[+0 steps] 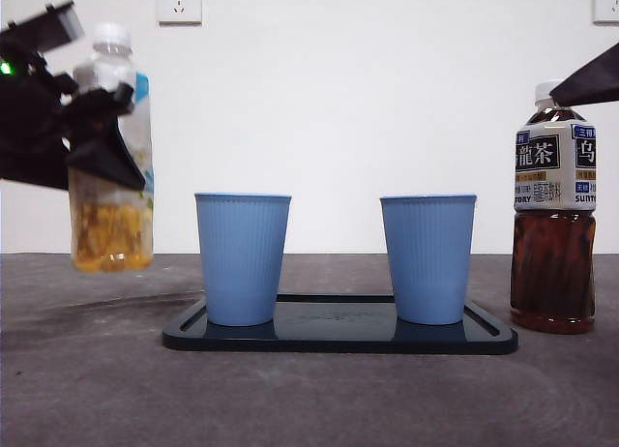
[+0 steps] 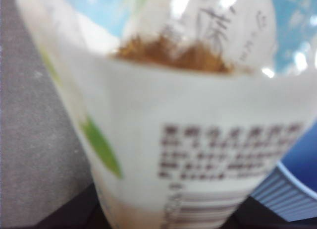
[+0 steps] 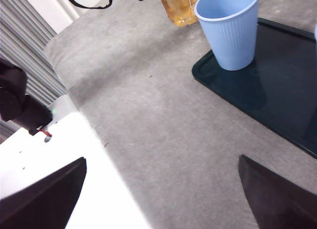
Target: Pour the drink into the cup
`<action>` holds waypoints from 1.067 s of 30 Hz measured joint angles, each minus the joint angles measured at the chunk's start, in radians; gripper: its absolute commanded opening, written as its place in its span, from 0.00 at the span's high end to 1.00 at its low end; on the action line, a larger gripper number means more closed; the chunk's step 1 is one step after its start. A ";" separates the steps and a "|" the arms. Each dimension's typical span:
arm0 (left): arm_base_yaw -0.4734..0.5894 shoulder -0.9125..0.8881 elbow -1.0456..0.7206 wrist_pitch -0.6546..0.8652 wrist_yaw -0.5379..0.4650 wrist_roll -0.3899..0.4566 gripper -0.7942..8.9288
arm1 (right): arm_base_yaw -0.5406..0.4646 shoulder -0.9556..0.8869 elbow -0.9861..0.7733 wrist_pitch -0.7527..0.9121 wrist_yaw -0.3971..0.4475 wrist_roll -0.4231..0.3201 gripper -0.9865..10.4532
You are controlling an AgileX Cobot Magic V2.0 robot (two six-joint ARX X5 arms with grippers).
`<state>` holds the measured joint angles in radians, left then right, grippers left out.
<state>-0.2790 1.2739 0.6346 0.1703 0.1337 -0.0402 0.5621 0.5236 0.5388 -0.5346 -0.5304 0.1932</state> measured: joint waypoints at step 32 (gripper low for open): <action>0.000 0.149 -0.002 0.039 0.001 -0.003 0.46 | 0.000 0.000 0.000 0.000 0.033 0.025 0.49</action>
<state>-0.2790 1.4227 0.6327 0.2089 0.1349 -0.0433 0.5621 0.5236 0.5388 -0.5346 -0.4973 0.2180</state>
